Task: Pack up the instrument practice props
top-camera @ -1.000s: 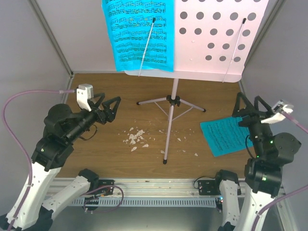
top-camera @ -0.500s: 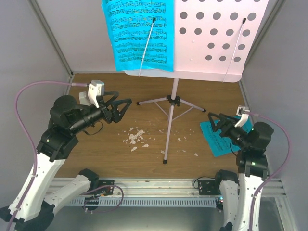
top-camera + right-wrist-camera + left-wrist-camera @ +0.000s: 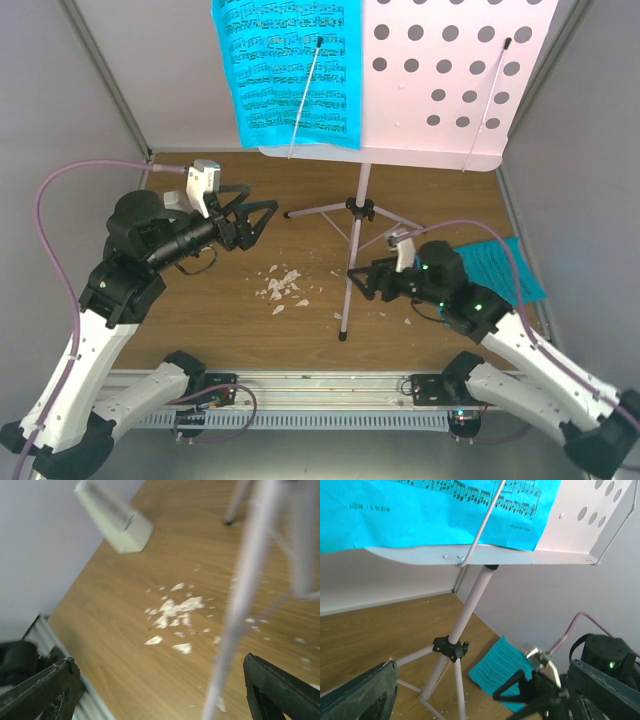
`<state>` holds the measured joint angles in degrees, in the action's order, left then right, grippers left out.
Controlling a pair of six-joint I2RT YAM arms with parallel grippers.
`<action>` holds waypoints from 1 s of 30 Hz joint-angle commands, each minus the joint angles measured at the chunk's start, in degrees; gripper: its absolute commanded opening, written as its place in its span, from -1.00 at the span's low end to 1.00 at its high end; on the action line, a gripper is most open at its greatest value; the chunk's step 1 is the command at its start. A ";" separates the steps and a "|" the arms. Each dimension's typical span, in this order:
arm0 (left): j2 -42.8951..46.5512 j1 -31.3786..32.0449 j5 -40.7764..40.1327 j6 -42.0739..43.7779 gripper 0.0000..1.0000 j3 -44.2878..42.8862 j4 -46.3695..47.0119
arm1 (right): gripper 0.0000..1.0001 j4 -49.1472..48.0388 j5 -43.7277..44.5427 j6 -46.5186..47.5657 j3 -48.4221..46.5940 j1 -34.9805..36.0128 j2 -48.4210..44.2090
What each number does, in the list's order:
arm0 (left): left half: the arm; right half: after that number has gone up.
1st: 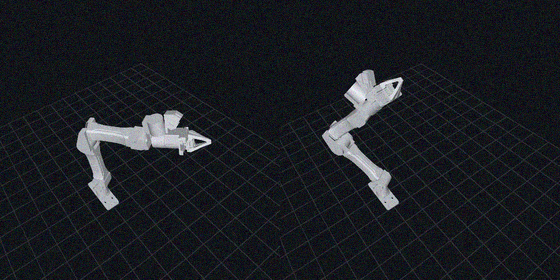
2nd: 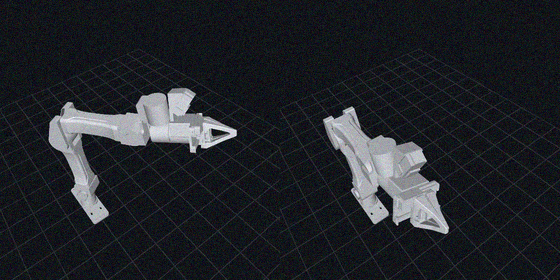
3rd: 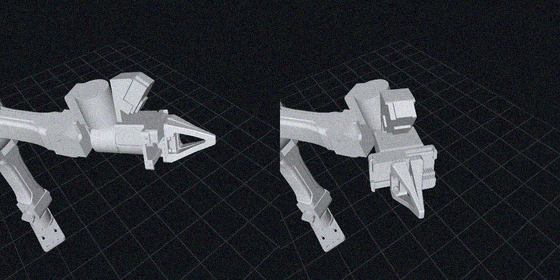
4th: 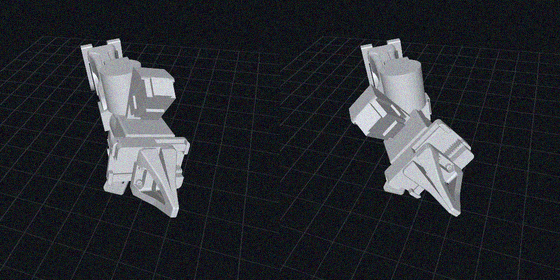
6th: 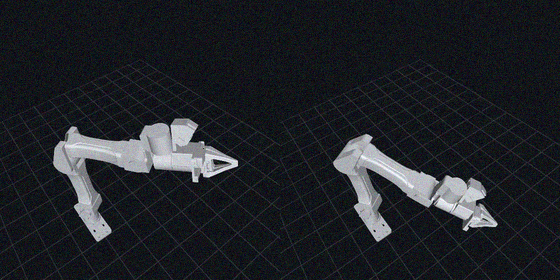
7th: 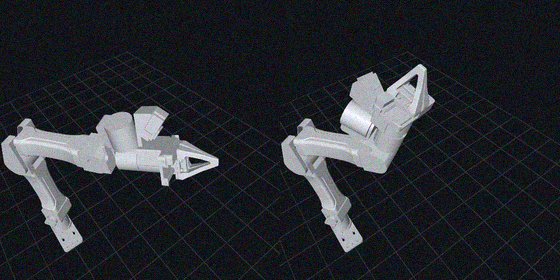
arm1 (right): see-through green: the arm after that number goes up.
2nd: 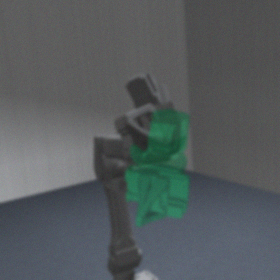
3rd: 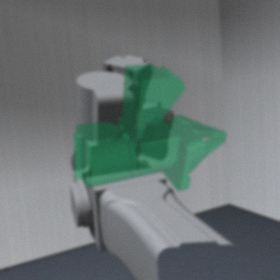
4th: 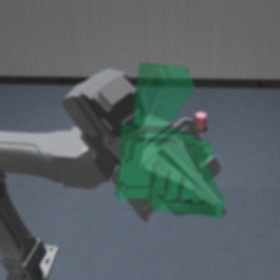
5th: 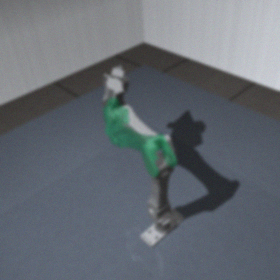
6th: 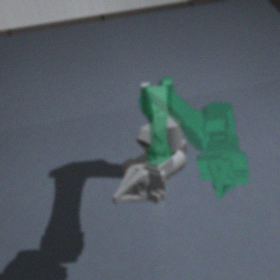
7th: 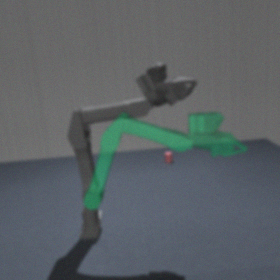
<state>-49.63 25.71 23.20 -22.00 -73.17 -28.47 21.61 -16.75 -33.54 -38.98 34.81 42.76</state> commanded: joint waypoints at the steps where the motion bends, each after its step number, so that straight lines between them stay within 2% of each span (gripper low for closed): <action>1: -0.30 -0.31 0.31 0.84 0.87 -3.54 1.35 | 0.78 -3.72 13.07 3.24 -8.68 14.02 4.76; 5: -1.97 -0.29 1.86 1.97 0.89 -6.81 0.51 | 0.69 -2.15 14.62 8.23 -19.87 21.50 6.87; 11: -5.92 -0.31 3.97 2.86 0.90 -12.40 -0.12 | 0.59 -2.62 10.30 11.26 -35.67 21.88 11.34; 14: -8.92 -0.26 3.93 3.69 0.85 -16.41 -1.26 | 0.61 -0.35 14.31 12.38 -44.42 21.88 15.48; 18: -12.90 -0.29 0.66 4.10 0.77 -20.05 -2.02 | 0.60 2.69 23.79 14.05 -54.28 21.75 20.66; 21: -15.18 -0.08 1.53 3.77 0.72 -22.53 -1.34 | 0.60 5.85 25.81 14.03 -61.71 20.32 24.65; 24: -16.83 -0.01 2.12 3.82 0.70 -24.88 -1.03 | 0.60 5.91 21.88 13.30 -64.23 15.99 26.53; 30: -17.66 -0.02 4.33 2.75 0.67 -26.59 0.41 | 0.49 4.48 6.58 9.47 -65.16 4.10 28.61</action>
<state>-67.46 25.71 25.61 -18.72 -97.41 -30.76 25.96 -0.21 -21.58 -102.63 44.36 70.28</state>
